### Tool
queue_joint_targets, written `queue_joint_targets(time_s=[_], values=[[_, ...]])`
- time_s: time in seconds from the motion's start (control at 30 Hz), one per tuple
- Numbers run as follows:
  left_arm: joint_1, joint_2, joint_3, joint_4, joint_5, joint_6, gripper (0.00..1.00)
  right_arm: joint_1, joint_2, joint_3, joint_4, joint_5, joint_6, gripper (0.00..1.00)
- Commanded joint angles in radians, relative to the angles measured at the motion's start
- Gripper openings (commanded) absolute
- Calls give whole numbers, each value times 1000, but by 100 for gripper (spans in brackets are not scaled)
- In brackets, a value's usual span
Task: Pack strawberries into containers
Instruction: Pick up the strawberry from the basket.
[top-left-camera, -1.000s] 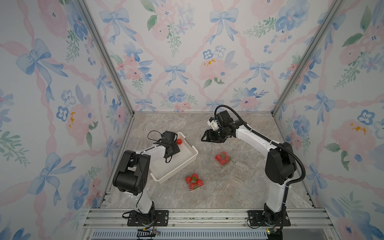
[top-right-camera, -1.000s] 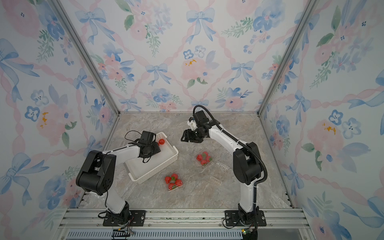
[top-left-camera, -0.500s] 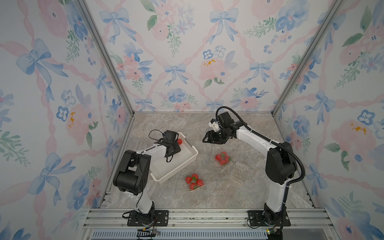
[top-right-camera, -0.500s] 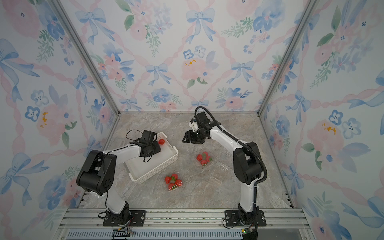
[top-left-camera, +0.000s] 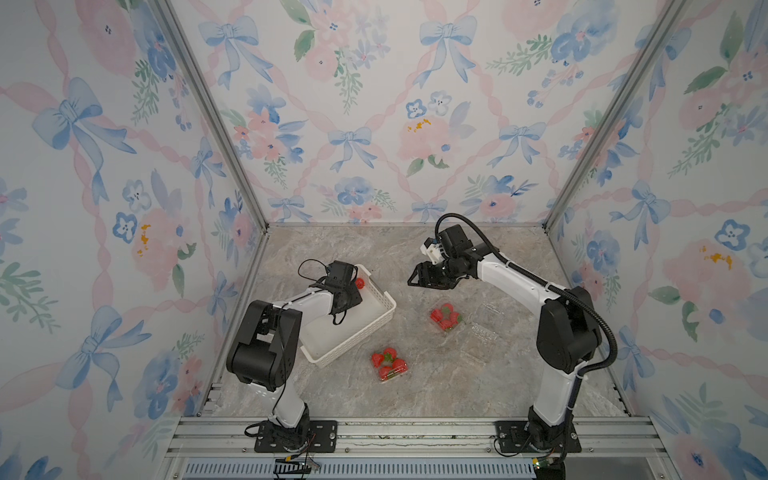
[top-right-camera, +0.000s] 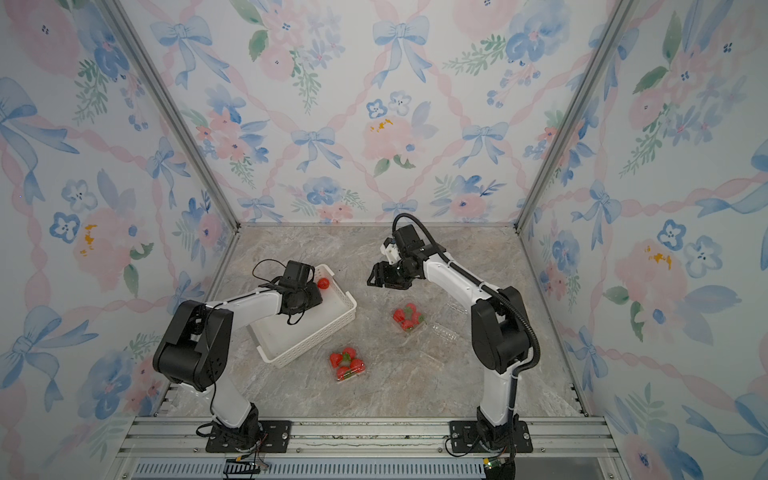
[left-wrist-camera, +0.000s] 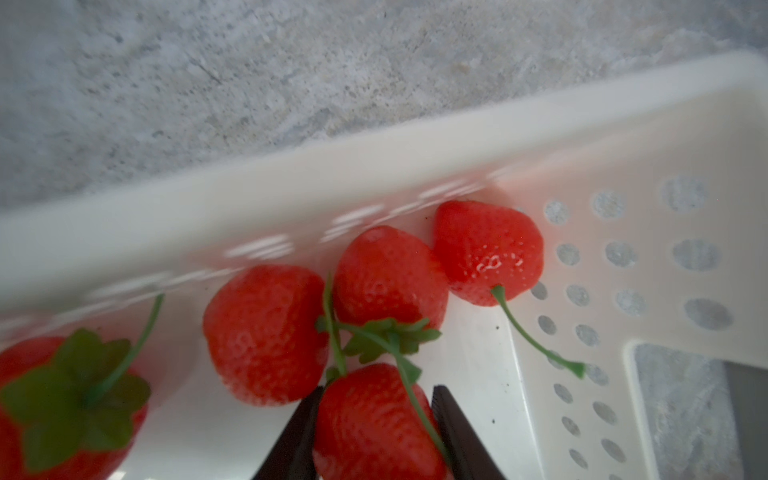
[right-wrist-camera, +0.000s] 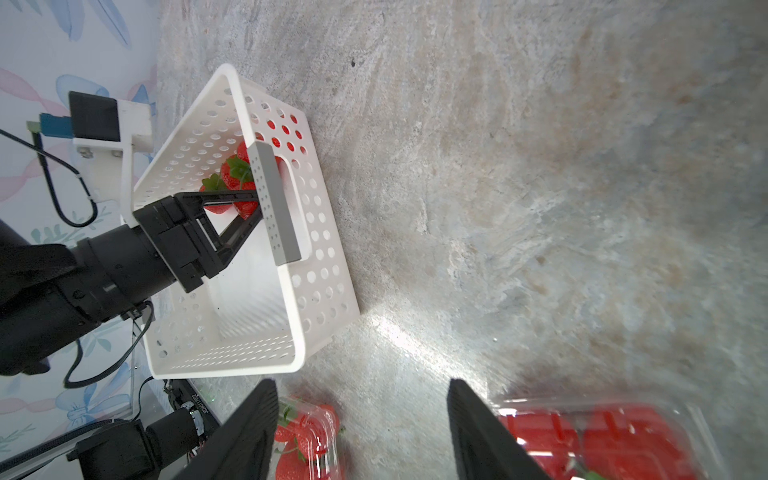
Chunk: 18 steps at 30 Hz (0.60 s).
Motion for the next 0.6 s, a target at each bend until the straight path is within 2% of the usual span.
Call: queue_joint_targets(time_s=[0.0,0.37,0.57], values=[[-20,-71,-25,-5,11,0,33,-20,-46,-26,4,-18,-2,66],[-86,-241,-103,-7,29,-21,33,-59,-171,-128,-22,13,12,66],[-154,-317,-93,-13,40,-24,34,-86,-315,-219,-36,86,25,66]])
